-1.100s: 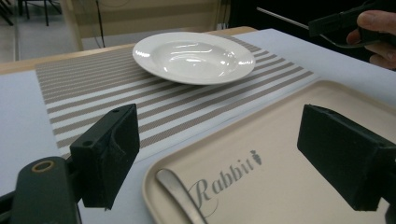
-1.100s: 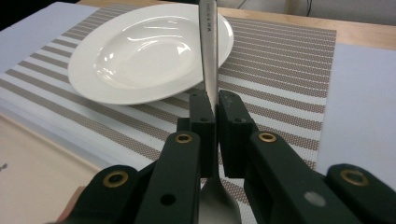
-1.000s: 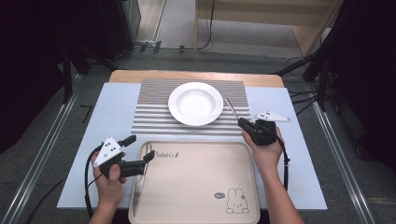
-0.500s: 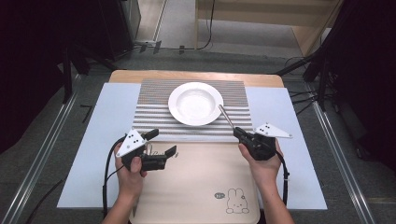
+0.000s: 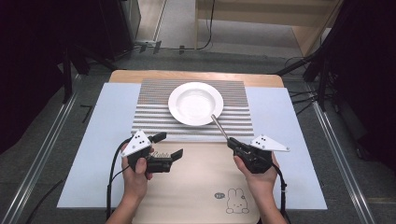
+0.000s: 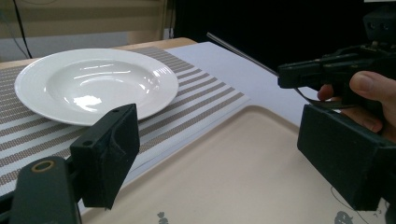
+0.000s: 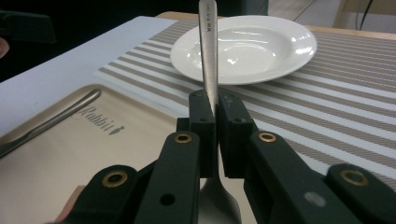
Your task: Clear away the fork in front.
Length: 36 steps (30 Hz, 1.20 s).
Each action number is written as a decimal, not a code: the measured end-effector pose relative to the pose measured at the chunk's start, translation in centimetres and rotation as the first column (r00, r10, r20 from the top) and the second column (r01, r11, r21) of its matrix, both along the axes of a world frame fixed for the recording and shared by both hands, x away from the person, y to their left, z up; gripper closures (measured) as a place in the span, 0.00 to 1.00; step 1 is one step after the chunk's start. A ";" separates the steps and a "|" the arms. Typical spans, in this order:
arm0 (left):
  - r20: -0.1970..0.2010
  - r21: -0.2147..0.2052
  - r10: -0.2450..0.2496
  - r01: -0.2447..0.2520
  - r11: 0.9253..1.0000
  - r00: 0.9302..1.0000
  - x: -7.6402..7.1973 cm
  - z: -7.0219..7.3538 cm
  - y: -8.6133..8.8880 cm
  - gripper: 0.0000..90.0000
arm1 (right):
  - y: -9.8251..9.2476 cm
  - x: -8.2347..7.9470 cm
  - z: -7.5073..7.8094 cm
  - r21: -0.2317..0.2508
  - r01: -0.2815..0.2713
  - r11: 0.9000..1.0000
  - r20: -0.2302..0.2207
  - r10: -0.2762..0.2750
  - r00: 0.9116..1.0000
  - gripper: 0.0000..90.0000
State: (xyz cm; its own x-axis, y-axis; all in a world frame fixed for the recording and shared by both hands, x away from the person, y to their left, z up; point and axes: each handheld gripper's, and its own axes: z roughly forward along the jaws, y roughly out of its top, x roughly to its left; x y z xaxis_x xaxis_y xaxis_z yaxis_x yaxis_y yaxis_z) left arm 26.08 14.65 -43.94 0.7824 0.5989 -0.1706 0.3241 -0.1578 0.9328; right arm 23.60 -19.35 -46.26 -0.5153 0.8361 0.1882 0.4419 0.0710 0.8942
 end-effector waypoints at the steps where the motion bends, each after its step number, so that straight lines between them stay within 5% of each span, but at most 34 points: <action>1: -0.003 -0.009 -0.003 0.003 1.000 1.000 -0.1 -0.1 0.0 0.15 | 0.3 -0.1 -0.1 -0.004 -0.007 1.000 0.003 0.007 1.000 0.94; 14: -0.051 -0.035 -0.029 0.027 0.999 0.998 -0.1 -0.7 -0.7 0.15 | 3.7 -1.7 -1.0 -0.032 -0.105 0.994 0.033 0.106 0.994 0.93; 28: -0.137 -0.095 -0.066 0.053 0.994 0.988 0.1 -1.3 -1.5 0.16 | 5.4 -2.7 -0.9 -0.043 -0.151 0.988 0.067 0.153 0.986 0.93; 36: -0.176 -0.107 -0.052 0.034 0.994 0.983 0.1 -1.5 -2.1 0.31 | 6.3 -3.1 -1.0 -0.053 -0.173 0.983 0.077 0.177 0.981 0.93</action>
State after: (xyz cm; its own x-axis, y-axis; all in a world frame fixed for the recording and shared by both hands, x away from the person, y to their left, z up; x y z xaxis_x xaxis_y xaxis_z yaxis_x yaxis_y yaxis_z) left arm 26.20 12.58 -45.45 0.7586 0.5372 -0.3687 0.4814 -0.0808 0.8728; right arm 20.51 -13.00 -47.30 -0.6666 0.7382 0.1034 0.3450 0.1825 0.9207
